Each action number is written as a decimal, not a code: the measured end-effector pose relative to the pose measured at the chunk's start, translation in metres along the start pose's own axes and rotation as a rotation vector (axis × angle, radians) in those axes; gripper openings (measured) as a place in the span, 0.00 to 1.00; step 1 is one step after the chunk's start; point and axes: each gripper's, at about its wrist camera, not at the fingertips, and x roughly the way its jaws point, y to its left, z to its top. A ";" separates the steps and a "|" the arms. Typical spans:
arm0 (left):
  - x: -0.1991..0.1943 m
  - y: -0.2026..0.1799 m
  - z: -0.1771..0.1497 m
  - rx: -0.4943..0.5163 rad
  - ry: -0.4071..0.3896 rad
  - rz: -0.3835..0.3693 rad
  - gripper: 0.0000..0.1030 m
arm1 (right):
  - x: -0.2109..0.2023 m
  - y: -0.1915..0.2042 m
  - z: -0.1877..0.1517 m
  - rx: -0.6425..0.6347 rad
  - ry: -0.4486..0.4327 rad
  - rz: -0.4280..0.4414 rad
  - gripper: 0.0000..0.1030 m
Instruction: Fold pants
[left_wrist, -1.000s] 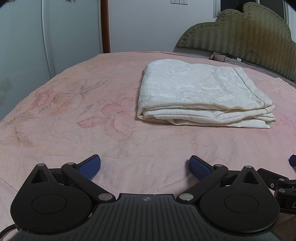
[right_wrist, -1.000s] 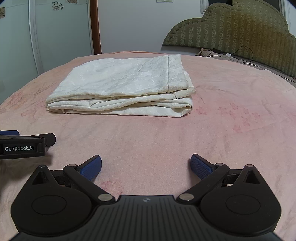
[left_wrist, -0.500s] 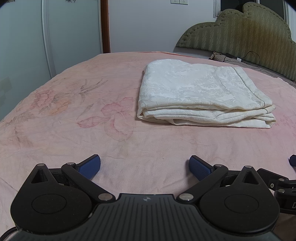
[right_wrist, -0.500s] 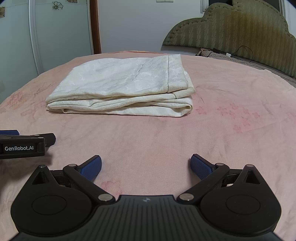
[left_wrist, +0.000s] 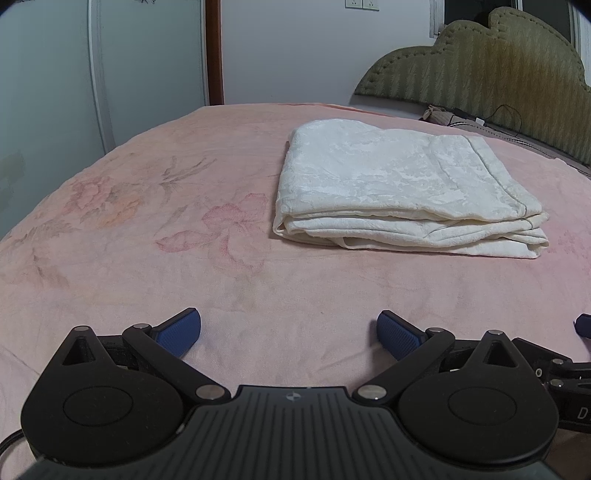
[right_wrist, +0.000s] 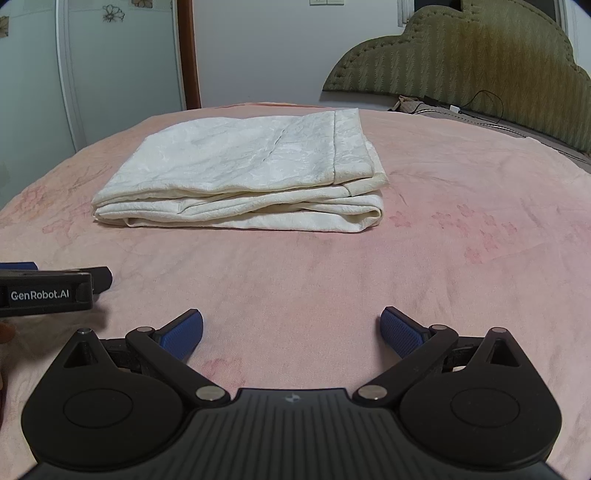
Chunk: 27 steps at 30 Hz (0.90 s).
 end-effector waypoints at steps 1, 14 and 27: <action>0.000 0.000 -0.001 -0.004 0.000 -0.002 1.00 | 0.000 0.001 0.000 -0.002 0.001 -0.002 1.00; -0.010 -0.004 -0.009 0.017 -0.005 0.023 1.00 | -0.004 -0.006 -0.002 -0.002 -0.023 -0.050 1.00; -0.008 -0.002 -0.009 0.002 0.004 0.010 1.00 | -0.001 -0.011 -0.002 0.003 0.004 -0.032 1.00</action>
